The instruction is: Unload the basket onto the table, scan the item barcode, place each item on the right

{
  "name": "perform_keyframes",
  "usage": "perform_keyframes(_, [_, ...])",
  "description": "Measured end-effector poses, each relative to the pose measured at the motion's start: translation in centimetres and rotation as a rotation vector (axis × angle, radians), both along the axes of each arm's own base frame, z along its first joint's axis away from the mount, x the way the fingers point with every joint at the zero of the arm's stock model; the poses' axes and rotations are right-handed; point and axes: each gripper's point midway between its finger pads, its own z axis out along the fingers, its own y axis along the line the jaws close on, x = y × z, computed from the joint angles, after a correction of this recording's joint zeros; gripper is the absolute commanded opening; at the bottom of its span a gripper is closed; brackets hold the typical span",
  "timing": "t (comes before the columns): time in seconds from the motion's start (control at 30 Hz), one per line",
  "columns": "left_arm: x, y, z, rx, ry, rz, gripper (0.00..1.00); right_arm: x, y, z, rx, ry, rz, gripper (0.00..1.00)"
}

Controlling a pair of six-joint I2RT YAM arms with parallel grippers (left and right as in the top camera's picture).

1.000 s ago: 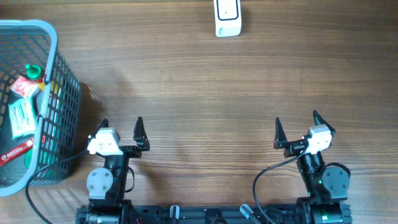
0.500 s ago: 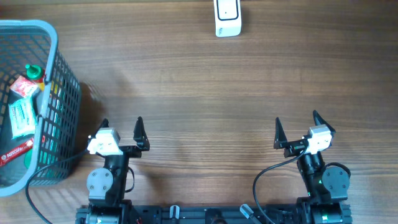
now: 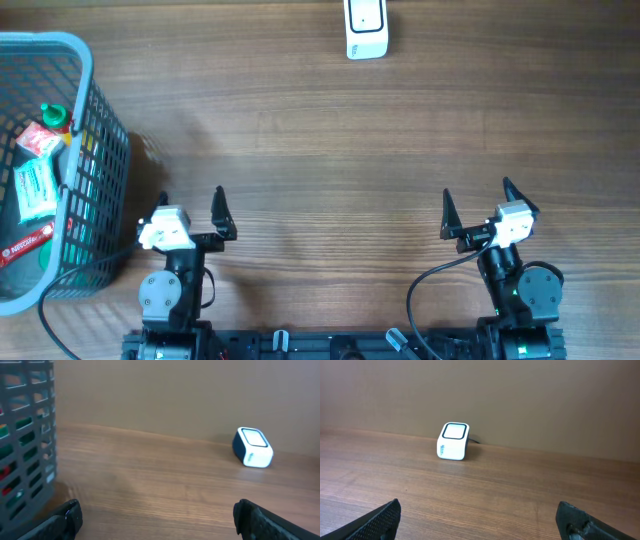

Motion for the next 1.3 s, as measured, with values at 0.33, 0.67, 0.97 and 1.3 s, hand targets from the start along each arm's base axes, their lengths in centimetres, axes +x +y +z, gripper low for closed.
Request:
perform_keyframes(0.33, [0.0, 0.3, 0.0, 0.012, 0.002, 0.018, 1.00, 0.0, 0.0, 0.0, 0.000, 0.000, 0.000, 1.00])
perform_keyframes(0.67, [0.0, 0.2, 1.2, 0.008, -0.048, 0.014, 1.00, 0.0, 0.0, 0.0, 0.000, 0.000, 0.000, 1.00])
perform_keyframes(0.97, [-0.2, -0.3, 4.9, -0.058, -0.200, -0.020, 1.00, 0.0, 0.0, 0.0, 0.000, 0.000, 0.000, 1.00])
perform_keyframes(1.3, [-0.8, -1.6, 10.4, -0.082, -0.275, -0.101, 1.00, 0.0, 0.0, 0.0, 0.000, 0.000, 0.000, 1.00])
